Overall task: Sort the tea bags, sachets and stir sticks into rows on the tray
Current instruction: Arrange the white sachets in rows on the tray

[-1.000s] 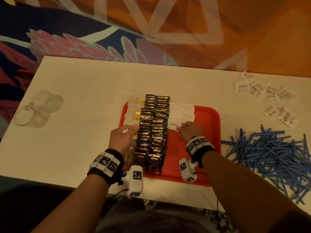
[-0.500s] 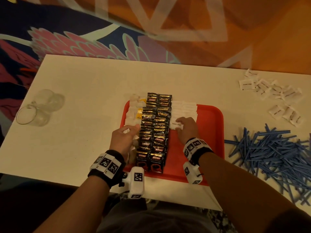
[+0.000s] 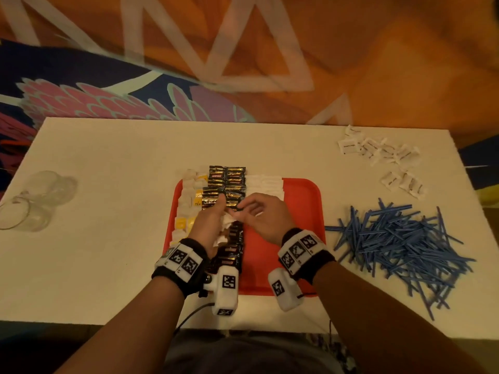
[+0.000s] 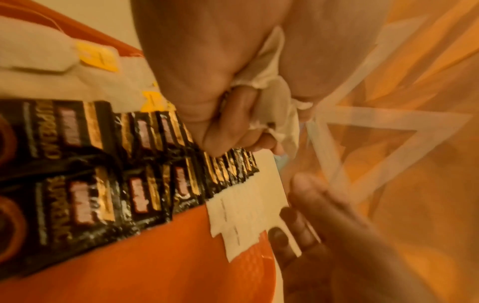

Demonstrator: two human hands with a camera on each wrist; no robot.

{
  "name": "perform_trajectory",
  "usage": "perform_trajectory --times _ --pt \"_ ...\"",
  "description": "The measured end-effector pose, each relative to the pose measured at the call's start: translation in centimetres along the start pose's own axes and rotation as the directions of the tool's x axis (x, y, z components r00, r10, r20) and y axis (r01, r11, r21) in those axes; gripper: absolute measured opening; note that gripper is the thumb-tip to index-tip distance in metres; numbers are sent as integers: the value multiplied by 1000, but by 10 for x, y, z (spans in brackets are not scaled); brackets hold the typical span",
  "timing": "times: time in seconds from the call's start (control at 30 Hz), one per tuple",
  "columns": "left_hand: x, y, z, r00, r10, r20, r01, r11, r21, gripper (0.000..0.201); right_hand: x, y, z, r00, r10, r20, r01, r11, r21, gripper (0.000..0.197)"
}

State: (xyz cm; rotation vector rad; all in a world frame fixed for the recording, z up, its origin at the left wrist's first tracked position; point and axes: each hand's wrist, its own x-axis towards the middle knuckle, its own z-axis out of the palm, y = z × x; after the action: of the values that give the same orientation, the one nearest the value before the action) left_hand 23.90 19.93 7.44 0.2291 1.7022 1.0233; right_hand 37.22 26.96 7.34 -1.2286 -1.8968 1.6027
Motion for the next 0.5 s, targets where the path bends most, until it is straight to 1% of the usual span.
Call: perform_trajectory --times 0.07,0.13,0.17,0.27,0.33,0.4,0.5 --pt "-5 7 16 999 20 40 -20 1000 3 51 -6 -10 -5 998 60 38 -60 998 16 15" --pt "-10 12 28 995 56 78 -58 998 25 44 -10 -12 -14 992 123 12 -122 992 -11 11" --pt "-13 13 33 993 65 96 -69 997 31 44 -12 -13 -19 989 147 -7 -147 989 -2 9" --pt "-13 13 43 987 85 138 -90 996 30 47 -19 -16 -34 973 229 -34 -221 962 162 13" --pt "-16 15 50 981 82 177 -85 996 10 47 -26 -19 -42 966 256 -41 -237 936 262 16" --pt "-21 17 55 980 73 185 -67 997 -39 48 -31 -20 -49 962 265 -71 -229 918 325 18" --pt "-27 18 57 991 56 118 -49 997 -60 46 -38 -24 -60 955 262 -138 -188 896 403 19"
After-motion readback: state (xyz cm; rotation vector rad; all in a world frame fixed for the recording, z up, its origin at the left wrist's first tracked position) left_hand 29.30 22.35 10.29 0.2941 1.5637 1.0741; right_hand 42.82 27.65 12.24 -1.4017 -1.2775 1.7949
